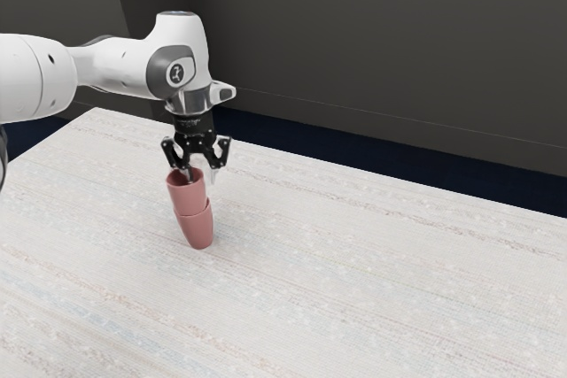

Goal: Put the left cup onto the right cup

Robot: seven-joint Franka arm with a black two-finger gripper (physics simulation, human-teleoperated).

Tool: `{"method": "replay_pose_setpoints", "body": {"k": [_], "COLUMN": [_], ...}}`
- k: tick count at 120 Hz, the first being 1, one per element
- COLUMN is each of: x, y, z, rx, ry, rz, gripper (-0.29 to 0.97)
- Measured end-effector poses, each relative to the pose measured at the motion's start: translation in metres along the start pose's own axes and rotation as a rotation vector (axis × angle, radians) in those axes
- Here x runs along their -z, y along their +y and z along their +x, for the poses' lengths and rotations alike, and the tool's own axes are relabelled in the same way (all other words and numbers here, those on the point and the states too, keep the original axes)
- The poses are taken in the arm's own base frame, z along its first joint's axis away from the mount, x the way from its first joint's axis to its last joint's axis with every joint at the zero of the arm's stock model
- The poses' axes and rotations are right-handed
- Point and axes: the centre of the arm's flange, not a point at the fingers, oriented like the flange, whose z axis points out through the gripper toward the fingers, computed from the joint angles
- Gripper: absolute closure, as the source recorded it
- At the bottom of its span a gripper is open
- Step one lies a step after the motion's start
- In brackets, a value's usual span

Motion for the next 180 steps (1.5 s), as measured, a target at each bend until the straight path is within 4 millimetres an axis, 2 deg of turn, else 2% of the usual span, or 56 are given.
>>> {"method": "replay_pose_setpoints", "body": {"k": [21,50,68,104,180], "x": [0.002,0.008,0.013,0.046,0.099], "y": [0.000,-0.001,-0.003,-0.006,0.001], "z": [0.000,-0.003,-0.006,-0.028,-0.052], "rx": [0.001,0.001,0.001,-0.018,-0.205], "ry": [0.004,0.011,0.018,0.066,0.201], "rz": [-0.002,-0.003,-0.002,0.009,0.086], "gripper": [0.15,0.05,0.02,0.01,0.00]}}
